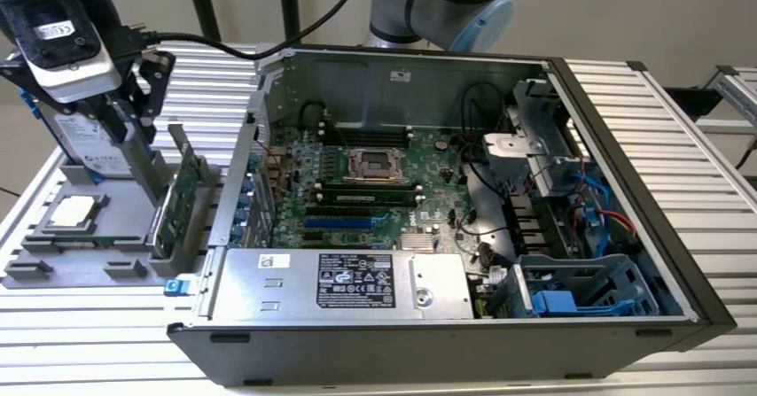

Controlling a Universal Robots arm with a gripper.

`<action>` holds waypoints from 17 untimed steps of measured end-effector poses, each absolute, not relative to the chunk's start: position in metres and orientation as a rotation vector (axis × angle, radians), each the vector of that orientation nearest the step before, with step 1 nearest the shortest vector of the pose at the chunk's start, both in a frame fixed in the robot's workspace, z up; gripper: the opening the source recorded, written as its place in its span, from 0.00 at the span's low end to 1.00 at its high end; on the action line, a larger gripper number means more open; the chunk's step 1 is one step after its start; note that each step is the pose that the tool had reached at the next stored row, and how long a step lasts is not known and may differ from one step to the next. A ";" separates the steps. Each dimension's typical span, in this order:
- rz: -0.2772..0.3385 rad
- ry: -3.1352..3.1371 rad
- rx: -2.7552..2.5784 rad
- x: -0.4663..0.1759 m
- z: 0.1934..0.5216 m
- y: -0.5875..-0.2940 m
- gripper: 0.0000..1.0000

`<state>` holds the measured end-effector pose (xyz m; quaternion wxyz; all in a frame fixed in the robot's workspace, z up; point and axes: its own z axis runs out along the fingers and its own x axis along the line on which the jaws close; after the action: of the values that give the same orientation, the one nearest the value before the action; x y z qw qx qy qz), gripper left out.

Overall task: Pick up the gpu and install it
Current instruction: 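Reach for the gpu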

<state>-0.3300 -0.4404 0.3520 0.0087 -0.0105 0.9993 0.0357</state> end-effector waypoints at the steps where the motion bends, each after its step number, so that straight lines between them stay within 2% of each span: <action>1: 0.112 3.122 -0.034 -0.330 0.351 -0.440 1.00; 17: 0.112 3.122 -0.047 -0.330 0.344 -0.440 1.00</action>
<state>-0.3300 -0.4404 0.3441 0.0085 -0.0151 0.9992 0.0358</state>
